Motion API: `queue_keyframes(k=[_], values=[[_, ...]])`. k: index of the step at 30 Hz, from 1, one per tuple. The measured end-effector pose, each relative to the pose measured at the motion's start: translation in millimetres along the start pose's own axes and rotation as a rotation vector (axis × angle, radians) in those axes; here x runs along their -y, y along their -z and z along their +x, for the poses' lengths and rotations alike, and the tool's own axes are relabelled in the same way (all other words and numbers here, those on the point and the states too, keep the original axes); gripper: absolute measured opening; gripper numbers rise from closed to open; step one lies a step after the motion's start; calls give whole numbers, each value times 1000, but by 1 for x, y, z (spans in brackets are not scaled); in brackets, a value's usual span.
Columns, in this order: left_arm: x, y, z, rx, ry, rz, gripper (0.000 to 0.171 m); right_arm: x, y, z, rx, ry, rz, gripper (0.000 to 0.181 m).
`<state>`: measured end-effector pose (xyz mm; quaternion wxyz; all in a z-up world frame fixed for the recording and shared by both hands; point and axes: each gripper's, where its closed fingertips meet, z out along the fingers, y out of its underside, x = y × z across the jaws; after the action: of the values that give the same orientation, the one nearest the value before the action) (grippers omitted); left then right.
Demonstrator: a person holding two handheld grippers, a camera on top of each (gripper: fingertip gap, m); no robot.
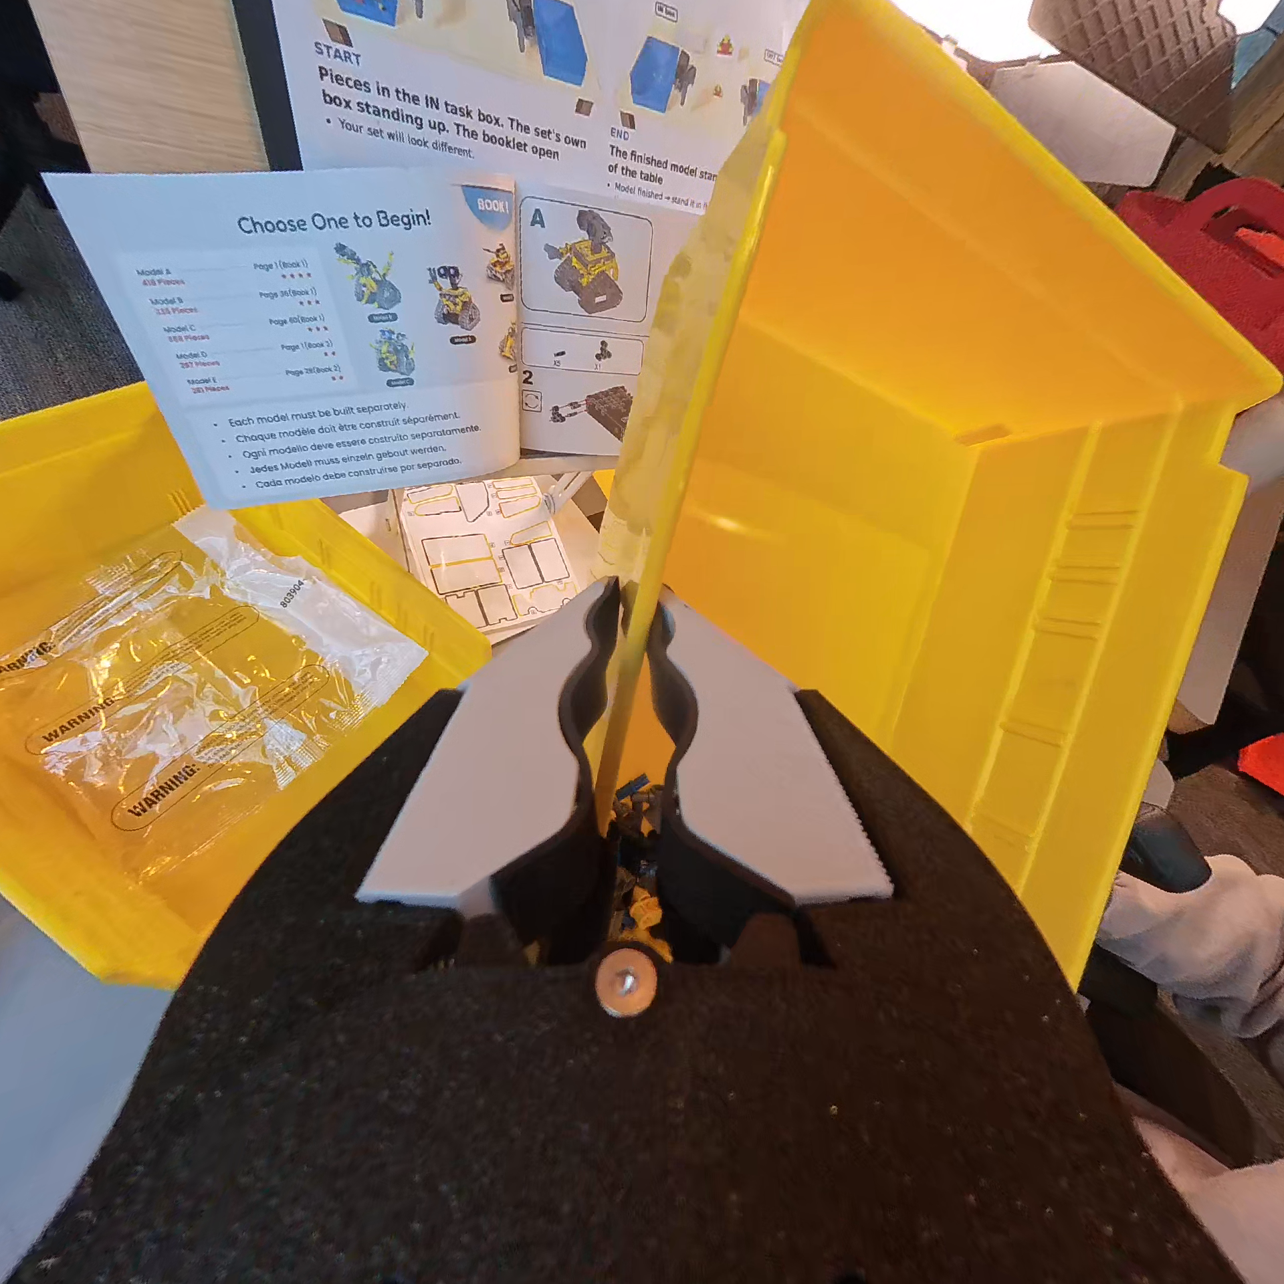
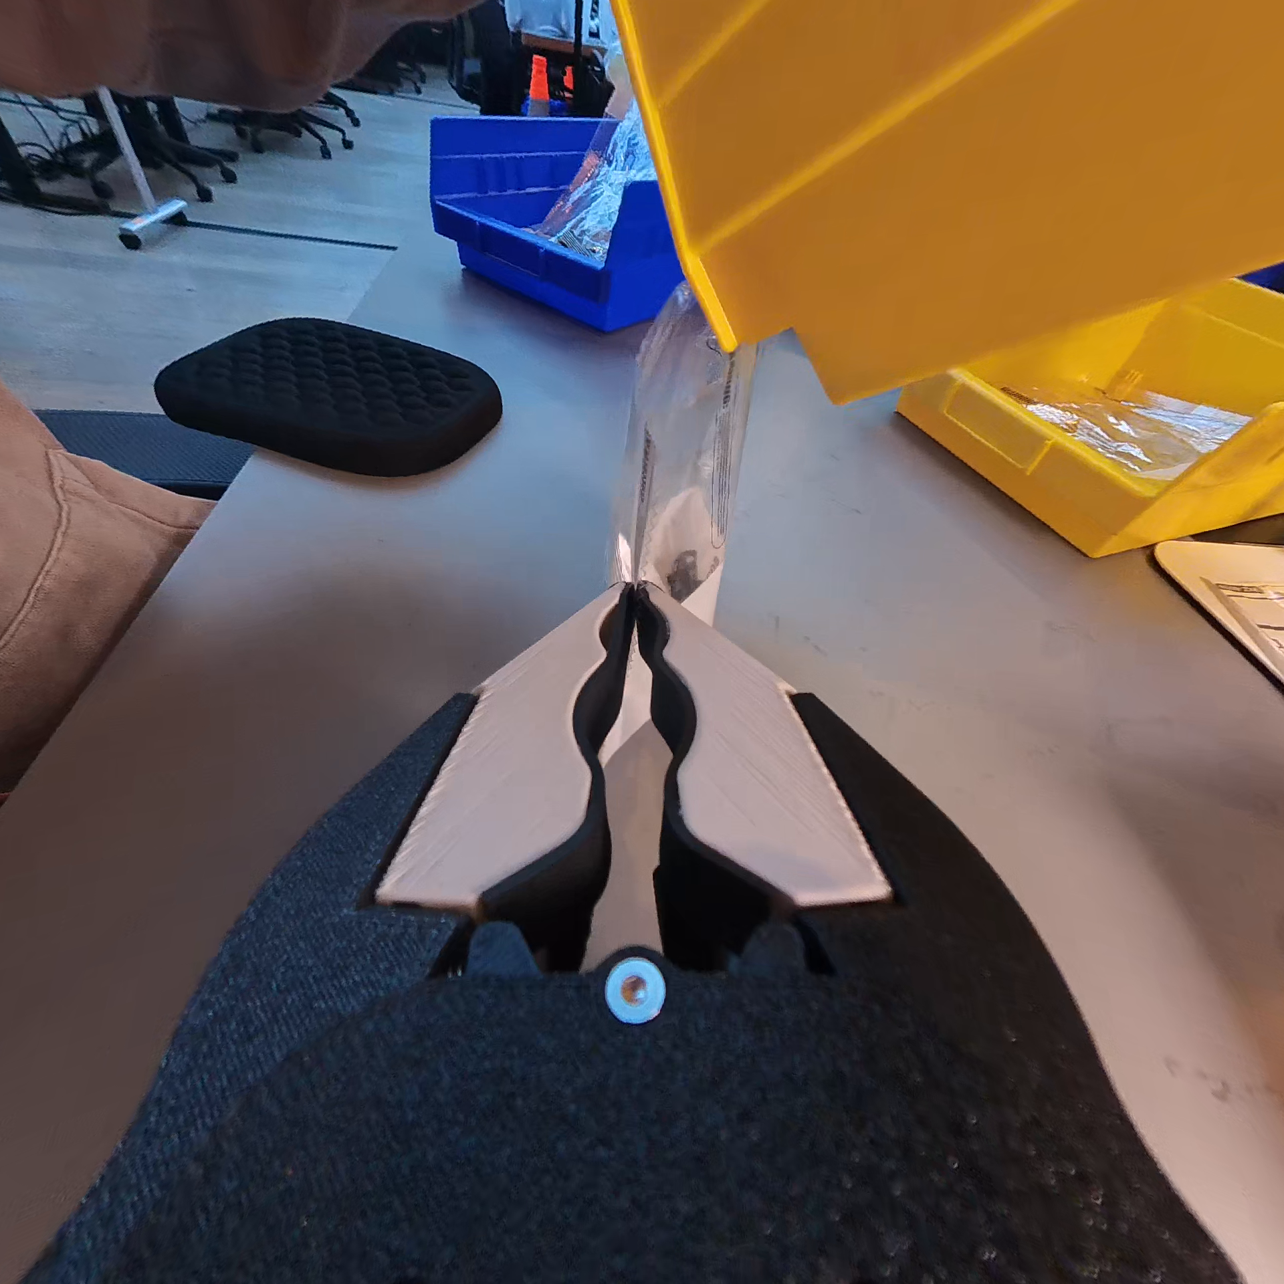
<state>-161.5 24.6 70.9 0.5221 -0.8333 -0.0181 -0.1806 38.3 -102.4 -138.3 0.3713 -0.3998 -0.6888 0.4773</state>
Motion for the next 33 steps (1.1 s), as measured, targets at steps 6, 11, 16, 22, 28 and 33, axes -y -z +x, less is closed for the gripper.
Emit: queue_keyframes(k=[6, 11, 16, 22, 28, 33], values=[[0, 6, -1, -13, 15, 15, 2, -3, -1, 3, -14, -14, -19, 0], [1, 8, 3, -32, 30, 22, 1, -4, -1, 7, -43, -20, -23, 0], [-11, 2, 5, -20, 9, -41, 1, -6, -1, 12, -76, -15, -34, 0], [-29, -13, -2, 6, 9, -80, 2, -7, -2, 8, -78, 26, -47, 0], [-23, -20, -7, 54, 3, -64, 1, -12, -6, 1, -70, 90, -86, 0], [-19, -27, -10, 119, -26, -45, 2, -13, -6, 4, -99, 123, -95, 0]])
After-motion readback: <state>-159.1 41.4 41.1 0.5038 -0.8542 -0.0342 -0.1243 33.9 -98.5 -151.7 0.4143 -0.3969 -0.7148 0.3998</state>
